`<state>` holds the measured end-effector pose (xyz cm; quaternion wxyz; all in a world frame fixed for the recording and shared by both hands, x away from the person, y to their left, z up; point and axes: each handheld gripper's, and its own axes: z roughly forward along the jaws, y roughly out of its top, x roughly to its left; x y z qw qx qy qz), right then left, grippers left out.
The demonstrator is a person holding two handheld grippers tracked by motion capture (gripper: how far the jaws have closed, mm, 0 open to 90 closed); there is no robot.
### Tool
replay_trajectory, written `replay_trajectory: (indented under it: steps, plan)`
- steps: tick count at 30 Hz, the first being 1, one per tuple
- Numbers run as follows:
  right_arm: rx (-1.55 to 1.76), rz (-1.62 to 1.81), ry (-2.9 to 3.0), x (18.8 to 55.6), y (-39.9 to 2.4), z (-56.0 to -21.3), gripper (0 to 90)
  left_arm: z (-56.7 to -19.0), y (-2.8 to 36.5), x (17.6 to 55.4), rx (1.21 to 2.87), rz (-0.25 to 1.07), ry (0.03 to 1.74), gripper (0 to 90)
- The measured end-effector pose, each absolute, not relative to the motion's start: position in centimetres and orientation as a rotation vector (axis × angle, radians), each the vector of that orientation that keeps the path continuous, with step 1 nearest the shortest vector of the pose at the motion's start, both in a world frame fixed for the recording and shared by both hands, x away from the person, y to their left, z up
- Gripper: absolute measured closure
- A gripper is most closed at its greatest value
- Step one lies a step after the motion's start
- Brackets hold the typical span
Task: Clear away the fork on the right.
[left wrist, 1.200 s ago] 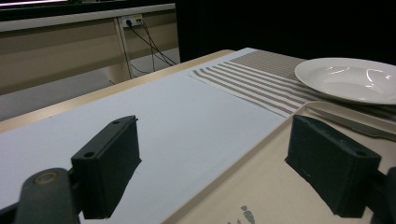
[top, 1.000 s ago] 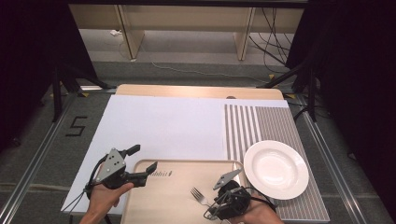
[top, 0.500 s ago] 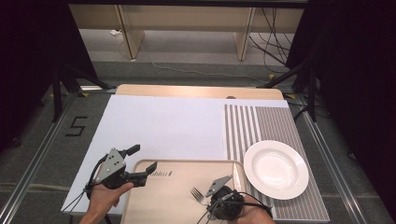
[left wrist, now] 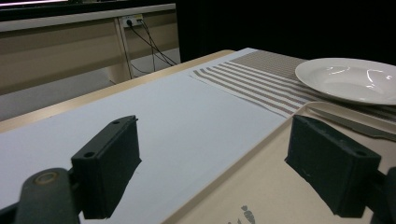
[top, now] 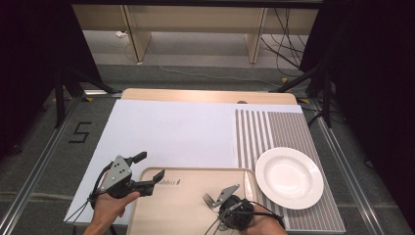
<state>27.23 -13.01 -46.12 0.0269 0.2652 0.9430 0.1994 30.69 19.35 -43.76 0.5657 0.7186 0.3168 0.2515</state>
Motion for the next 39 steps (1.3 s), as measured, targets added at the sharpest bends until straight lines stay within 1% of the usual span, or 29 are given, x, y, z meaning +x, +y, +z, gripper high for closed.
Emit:
replay_trajectory:
  steps: [20,39]
  plan:
    - [0.911,0.585,2.838,28.7,-15.2,-45.8,90.0,-43.7,19.3,30.4,1.689,0.584,0.748,16.4]
    - [0.983,0.531,2.789,29.3,-17.3,-45.7,90.0,-43.6,19.7,29.8,1.676,0.587,0.758,16.4]
